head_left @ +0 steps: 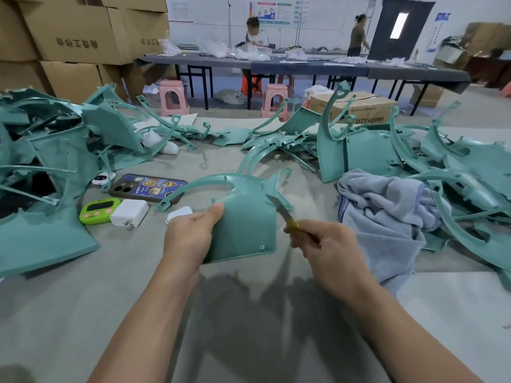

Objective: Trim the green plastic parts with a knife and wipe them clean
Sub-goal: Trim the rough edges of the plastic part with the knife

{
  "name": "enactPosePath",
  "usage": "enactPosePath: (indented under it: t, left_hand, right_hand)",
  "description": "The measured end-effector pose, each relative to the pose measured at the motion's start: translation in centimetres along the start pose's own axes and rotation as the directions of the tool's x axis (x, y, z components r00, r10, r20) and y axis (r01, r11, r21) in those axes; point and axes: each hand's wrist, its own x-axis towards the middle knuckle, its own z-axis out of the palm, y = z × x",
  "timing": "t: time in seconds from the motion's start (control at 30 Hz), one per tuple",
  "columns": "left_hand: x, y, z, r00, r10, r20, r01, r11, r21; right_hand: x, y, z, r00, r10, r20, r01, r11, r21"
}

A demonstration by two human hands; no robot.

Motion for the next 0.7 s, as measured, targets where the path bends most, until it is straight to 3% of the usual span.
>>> enactPosePath:
  t: [0.07,0.13,0.2,0.3,0.4,0.57,0.7]
  left_hand:
    - [0.4,0.0,-0.6,0.996,-0.035,-0.081,0.031,0.998,-0.054]
    - [0.9,-0.1,-1.2,0.979,-0.078,-0.191,0.054,0.990,-0.128]
    - [1.1,0.0,-1.3,0.968,-0.110,-0.226,0.066,0.979,-0.191]
    - [1.0,-0.1,-0.9,0.970,-0.119,-0.213,0.087,0.984,-0.156]
    - [0.5,0.0,-0.3,0.981,-0.125,-0.151,0.103,0.984,-0.143]
    - [0.0,-0.3,0.2,0.962,-0.247,-0.121,0.206,0.939,-0.276]
    - [0.2,-0.5,0.2,0.931,-0.302,-0.203,0.232,0.922,-0.311]
  right_hand:
    - [-0.2,-0.8,-0.4,0.988,-0.078,0.136,0.081,0.997,-0.019]
    - [-0.1,-1.5,-0.5,0.948,-0.208,0.241,0.256,0.948,-0.188]
    - [-0.2,-2.2,-0.3,0.919,-0.285,0.274,0.351,0.907,-0.235]
    - [-0.6,-2.6,-0.4,0.972,-0.221,0.077,0.230,0.966,-0.122]
    - [-0.7,-2.0,-0.3,0.992,-0.114,-0.054,0.102,0.977,-0.190]
    - [-0.7,-1.5,-0.4,0.981,-0.138,0.139,0.165,0.965,-0.206]
    - [0.0,-1.0,-1.4,0.978,-0.134,0.158,0.168,0.958,-0.231]
